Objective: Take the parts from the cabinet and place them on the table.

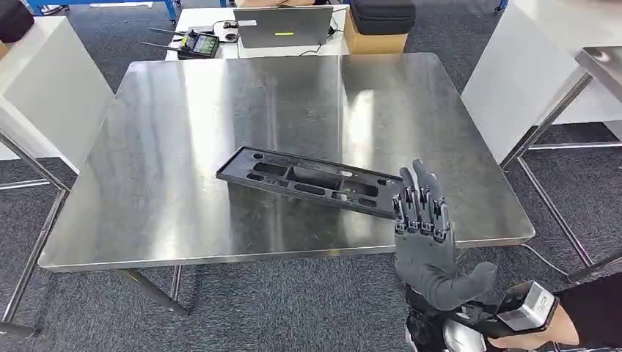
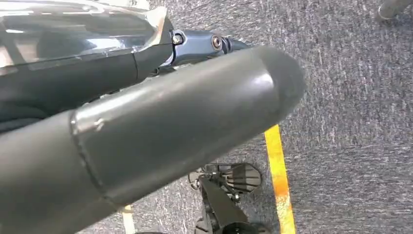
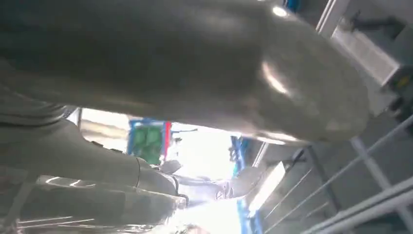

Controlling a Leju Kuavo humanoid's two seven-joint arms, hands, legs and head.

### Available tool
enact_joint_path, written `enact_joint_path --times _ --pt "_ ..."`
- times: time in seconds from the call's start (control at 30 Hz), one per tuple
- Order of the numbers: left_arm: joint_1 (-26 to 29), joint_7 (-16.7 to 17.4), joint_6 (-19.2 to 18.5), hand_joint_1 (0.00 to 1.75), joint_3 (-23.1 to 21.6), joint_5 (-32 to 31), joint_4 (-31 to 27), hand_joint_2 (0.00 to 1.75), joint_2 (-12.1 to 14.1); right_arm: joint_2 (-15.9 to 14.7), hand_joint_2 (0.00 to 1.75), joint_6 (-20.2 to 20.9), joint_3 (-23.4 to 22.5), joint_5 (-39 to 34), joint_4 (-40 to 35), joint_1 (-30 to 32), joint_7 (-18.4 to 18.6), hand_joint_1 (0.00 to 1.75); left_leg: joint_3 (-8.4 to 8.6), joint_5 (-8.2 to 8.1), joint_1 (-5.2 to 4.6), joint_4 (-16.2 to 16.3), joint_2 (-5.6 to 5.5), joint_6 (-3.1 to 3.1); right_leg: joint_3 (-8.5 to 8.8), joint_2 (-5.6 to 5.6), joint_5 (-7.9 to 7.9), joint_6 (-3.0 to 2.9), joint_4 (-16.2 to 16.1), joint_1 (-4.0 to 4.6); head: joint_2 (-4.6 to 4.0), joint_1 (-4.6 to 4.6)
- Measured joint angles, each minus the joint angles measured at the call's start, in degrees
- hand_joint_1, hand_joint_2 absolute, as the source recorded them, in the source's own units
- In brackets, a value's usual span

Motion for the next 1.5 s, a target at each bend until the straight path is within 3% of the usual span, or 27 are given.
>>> enact_joint_path --times 0.07,0.1,0.17,0.27,0.33,0.4,0.43,0.47,0.53,0.6,0.7,0.77,0.8,0.87,0.9,0.93,0.97,1.03,1.1,1.13,1.17,1.27,1.3,1.37,1.43,1.47,1.5 --pt "0.13 -0.15 0.02 0.0 0.0 0.09 0.0 0.0 -0.09 0.02 0.0 -0.5 -1.29 0.0 -0.02 0.4 -0.26 0.0 -0.04 -0.3 0.46 0.52 -0.02 -0.6 5.13 -0.24 3.53 1.66 -9.51 -0.77 0.02 -0.02" --pt "0.14 -0.35 0.07 0.0 0.0 0.22 0.0 0.0 -0.09 0.04 0.0 -1.05 -2.16 0.02 -0.02 0.68 -0.31 0.0 -0.3 -0.72 0.5 1.23 -0.06 -1.24 7.42 -0.49 4.22 2.19 -14.12 -1.07 0.02 0.22" --pt "0.17 -0.72 0.07 0.0 0.04 0.52 -0.02 0.0 0.02 0.28 0.0 -1.33 -3.73 0.11 -0.15 1.37 -0.33 0.0 -1.27 -1.17 0.08 2.33 -0.21 -2.16 7.59 0.11 3.77 0.81 -14.31 -0.44 0.0 0.35" --pt "0.51 -1.03 0.13 0.0 0.18 0.61 -0.02 0.0 0.0 0.81 0.0 -1.35 -5.42 -0.2 -0.15 2.01 -0.26 0.0 -1.59 -0.87 0.67 2.29 -0.27 -3.06 7.11 0.18 4.22 -0.33 -14.25 -0.36 0.0 0.28" --pt "0.49 -1.05 0.2 0.0 0.24 0.61 -0.02 0.0 -0.02 1.29 0.0 -1.31 -6.07 -0.22 -0.15 2.03 -0.26 0.0 -3.03 -4.38 0.94 5.8 -0.26 -3.43 6.78 0.09 4.66 -1.23 -14.39 -0.48 0.02 0.11" --pt "0.51 -1.05 0.28 0.0 0.31 0.65 -0.02 0.0 0.04 1.64 0.0 -1.31 -6.4 -0.24 -0.13 2.15 0.04 0.0 -6.52 -9.43 0.95 14.1 -0.29 -3.63 6.07 -0.07 5.12 -2.05 -14.38 -0.14 0.0 0.11" --pt "0.57 -1.05 0.35 0.0 0.33 0.68 -0.02 0.0 0.07 1.79 0.0 -1.31 -6.49 -0.22 -0.13 2.21 0.31 0.0 -8.01 -11.08 0.95 17.84 -0.28 -3.68 5.55 -0.15 5.42 -2.42 -14.36 0.09 0.02 0.07" --pt "0.65 -1.05 0.39 0.0 0.35 0.7 -0.02 0.0 0.07 1.97 0.0 -1.33 -6.55 -0.2 -0.11 2.29 0.77 0.0 -8.28 -11.19 0.95 18.98 -0.28 -3.63 5.12 -0.18 5.78 -2.61 -14.35 0.24 0.0 0.11" --pt "0.71 -1.05 0.37 0.0 0.35 0.92 -0.02 0.0 0.07 2.43 0.0 -1.6 -6.66 0.33 -0.11 2.29 1.49 0.0 -5.0 -8.21 0.9 14.14 -0.28 -3.12 4.25 -0.16 6.61 -2.6 -14.35 0.48 0.02 0.07" --pt "0.6 -1.05 0.37 0.0 0.53 1.22 -0.04 0.0 0.15 2.95 0.0 -2.12 -6.84 1.12 -0.11 2.29 1.9 0.0 1.49 -4.77 0.62 3.98 -0.3 -2.01 3.62 -0.1 7.48 -2.26 -14.35 0.63 0.02 0.07" --pt "0.58 -1.03 0.33 0.0 0.79 1.71 -0.11 0.0 0.24 3.39 0.0 -2.32 -6.97 1.84 -0.11 2.31 1.97 0.0 1.45 -4.43 -0.29 2.19 -0.35 -1.7 3.6 -0.28 8.39 -1.07 -14.45 0.68 0.02 0.31" --pt "0.81 -0.98 0.37 0.0 1.16 1.7 -0.11 0.0 0.31 3.58 0.0 -2.51 -7.06 2.21 -0.11 2.56 1.99 0.0 1.02 -3.11 -0.63 1.79 -0.4 -0.91 3.6 -0.27 9.65 -0.11 -15.4 0.61 0.0 0.35" --pt "0.75 -0.87 0.41 0.0 1.35 1.7 -0.09 0.0 0.26 3.56 0.0 -2.97 -7.3 2.51 -0.09 2.53 1.99 0.0 0.69 -1.78 0.0 1.33 -0.04 -0.65 3.21 -0.32 9.01 -0.14 -14.56 0.75 0.0 0.29" --pt "0.73 -0.7 0.53 0.0 1.44 1.7 -0.11 0.0 0.26 3.56 0.0 -3.56 -7.6 3.0 -0.04 2.68 2.03 0.0 -0.79 -0.62 -0.14 1.25 0.18 0.12 1.04 -0.31 2.92 -1.24 -9.97 0.64 0.02 0.63" --pt "0.79 -0.68 0.57 0.0 1.55 1.7 -0.09 0.0 0.26 3.56 0.0 -3.96 -7.85 3.19 0.13 2.68 2.14 0.0 -1.55 0.02 -0.18 1.27 0.25 0.17 -0.03 -0.31 -0.47 -1.59 -5.12 0.57 0.0 0.63" --pt "0.83 -0.66 0.57 0.0 1.66 1.7 -0.09 0.0 0.26 3.56 0.0 -4.18 -7.98 3.28 0.28 2.7 2.34 0.0 -2.38 0.58 -0.19 1.32 0.34 0.13 -0.93 -0.32 -2.54 -1.47 -0.61 0.53 0.02 0.59" --pt "0.85 -0.66 0.57 0.0 1.68 1.7 -0.09 0.0 0.26 3.56 0.0 -4.31 -8.09 3.28 0.5 2.74 2.49 0.0 -3.16 1.14 -0.19 1.4 0.45 0.05 -1.06 -0.32 -3.03 -0.88 2.28 0.44 0.0 0.7" --pt "0.92 -0.66 0.57 0.0 1.7 1.7 -0.09 0.0 0.22 3.58 0.0 -4.55 -8.43 3.3 0.92 2.78 2.56 0.0 -4.57 2.1 -0.15 1.53 0.56 -0.29 2.31 -0.33 -1.12 0.79 0.89 0.19 0.02 0.68" --pt "0.9 -0.72 0.41 0.0 1.7 1.68 -0.09 0.0 0.11 3.58 0.0 -4.78 -8.81 3.37 1.27 2.78 2.56 0.0 -5.23 2.82 -0.1 1.95 0.53 -0.88 10.01 -0.4 0.8 1.69 -9.18 -0.1 0.02 0.68" --pt "0.92 -0.83 0.39 0.0 1.7 1.68 -0.09 0.0 0.11 3.58 0.0 -5.03 -8.91 3.43 1.4 2.77 2.54 0.0 -5.76 3.01 -0.28 2.32 0.55 -1.16 13.01 -0.32 -0.27 1.39 -13.86 -0.16 0.02 0.72" --pt "0.9 -0.89 0.39 0.0 1.7 1.68 -0.09 0.0 0.09 3.61 0.0 -5.13 -8.94 3.45 1.53 2.92 2.49 0.0 -6.26 3.36 -0.48 2.7 0.49 -1.5 14.37 -0.16 -0.79 0.84 -15.75 0.67 0.02 0.64" --pt "1.13 -1.09 0.37 0.0 1.75 1.68 -0.09 0.0 0.09 3.61 0.0 -5.55 -9.4 4.05 2.1 3.82 2.1 0.0 -6.51 4.35 -0.51 2.79 0.41 -2.38 13.19 -0.26 -0.24 -0.01 -15.45 0.69 0.0 0.57" --pt "1.24 -1.14 0.39 0.0 1.77 1.68 -0.09 0.0 0.13 3.63 0.0 -5.95 -9.46 4.55 2.32 3.87 2.01 0.0 -6.84 3.83 -0.16 3.17 0.32 -2.67 12.58 -0.43 0.28 -0.86 -15.64 -0.57 0.0 0.57" --pt "1.34 -1.25 0.39 0.0 1.77 1.68 -0.09 0.0 0.04 3.74 0.0 -6.82 -9.64 5.51 2.71 3.96 1.92 0.0 -8.43 -1.6 0.11 7.41 0.09 -3.24 11.74 -0.55 1.17 -2.39 -15.63 -0.17 0.0 0.26" --pt "1.34 -1.27 0.39 0.0 1.77 1.68 -0.09 0.0 0.07 3.83 0.0 -7.67 -9.83 5.9 3.36 3.98 1.94 0.0 -10.72 -7.22 0.14 15.51 0.06 -3.68 10.49 -0.69 2.28 -2.89 -15.55 0.13 0.0 0.18" --pt "1.35 -1.31 0.39 0.0 1.77 1.62 -0.09 0.0 0.09 3.83 0.0 -8.27 -9.97 6.25 3.91 4.02 2.14 0.0 -11.27 -8.0 0.16 18.7 0.07 -3.79 9.7 -0.71 2.89 -2.91 -15.52 0.2 0.0 0.2" --pt "1.38 -1.38 0.39 0.0 1.77 1.62 -0.09 0.0 0.09 3.83 0.0 -9.28 -10.22 6.99 4.67 4.05 2.73 0.0 -10.84 -7.16 0.18 19.74 0.06 -3.8 8.99 -0.69 3.45 -2.77 -15.48 0.22 0.0 0.17"
